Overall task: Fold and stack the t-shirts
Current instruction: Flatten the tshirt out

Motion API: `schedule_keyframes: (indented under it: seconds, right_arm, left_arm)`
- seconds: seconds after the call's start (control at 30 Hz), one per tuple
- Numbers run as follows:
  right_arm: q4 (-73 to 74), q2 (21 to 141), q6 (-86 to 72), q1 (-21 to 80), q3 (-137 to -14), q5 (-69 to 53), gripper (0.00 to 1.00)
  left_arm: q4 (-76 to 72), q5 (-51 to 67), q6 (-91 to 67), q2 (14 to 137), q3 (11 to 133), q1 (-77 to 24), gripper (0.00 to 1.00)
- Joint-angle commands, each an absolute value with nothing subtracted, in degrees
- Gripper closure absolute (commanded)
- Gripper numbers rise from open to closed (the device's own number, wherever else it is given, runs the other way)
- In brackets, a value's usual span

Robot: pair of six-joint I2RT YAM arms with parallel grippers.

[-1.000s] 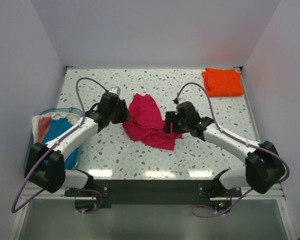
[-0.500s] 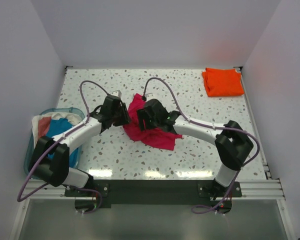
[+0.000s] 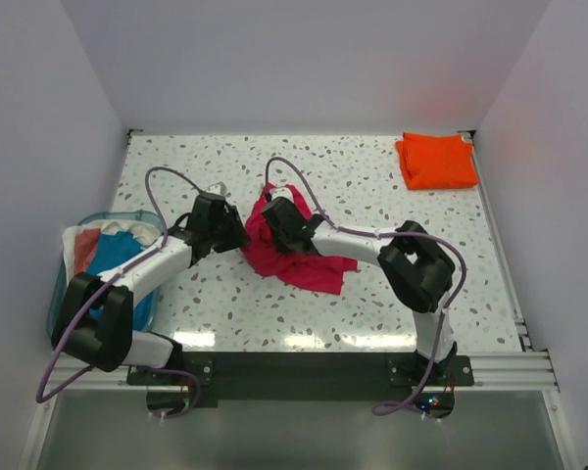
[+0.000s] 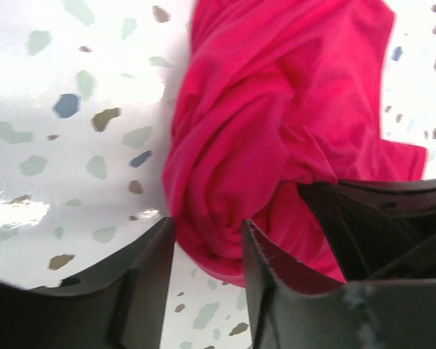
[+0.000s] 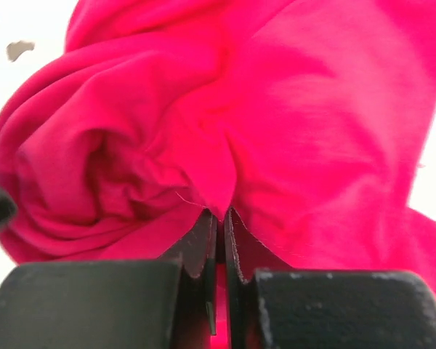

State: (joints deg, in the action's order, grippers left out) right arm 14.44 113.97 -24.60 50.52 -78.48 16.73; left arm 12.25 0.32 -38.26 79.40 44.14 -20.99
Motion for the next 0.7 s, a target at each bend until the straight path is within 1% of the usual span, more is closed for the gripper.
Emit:
schedule_keyframes:
  seconds: [0.0, 0.03, 0.07, 0.13, 0.33, 0.53, 0.57, 0.63, 0.67]
  right_arm:
    - [14.85, 108.29, -23.38, 49.13, -81.21, 23.62, 1.0]
    - [15.46, 107.15, -22.86, 48.96, -81.38, 24.43, 1.0]
    - [16.43, 104.7, -21.81, 48.78, -81.73, 25.04, 1.0]
    - [17.4, 102.58, -20.92, 48.6, -82.09, 26.88, 1.0]
    - [21.09, 96.69, -18.2, 47.03, -84.02, 30.32, 1.0]
    - [23.81, 93.43, -16.17, 43.6, -87.8, 31.29, 1.0]
    - [24.25, 93.17, -15.74, 43.16, -88.32, 31.29, 1.0]
    - [24.78, 92.03, -15.65, 41.84, -89.99, 30.85, 1.0]
    - [25.05, 91.67, -15.38, 41.49, -91.04, 30.5, 1.0]
  left_arm:
    - [5.46, 6.4, -37.01, 78.13, 43.86, -21.27, 0.51]
    - [4.84, 7.11, -36.83, 78.74, 44.12, -21.62, 0.49]
    - [4.57, 7.64, -36.48, 79.01, 44.3, -22.67, 0.44]
    - [4.83, 7.91, -35.77, 80.41, 45.34, -23.46, 0.42]
    - [6.85, 5.63, -36.3, 84.01, 46.76, -24.87, 0.43]
    - [6.6, 5.63, -37.0, 87.18, 47.72, -26.1, 0.51]
    - [6.24, 5.63, -37.09, 87.54, 47.81, -26.28, 0.55]
    - [5.72, 5.71, -37.53, 89.2, 48.16, -26.37, 0.57]
    - [5.45, 6.15, -37.53, 89.73, 48.43, -26.37, 0.62]
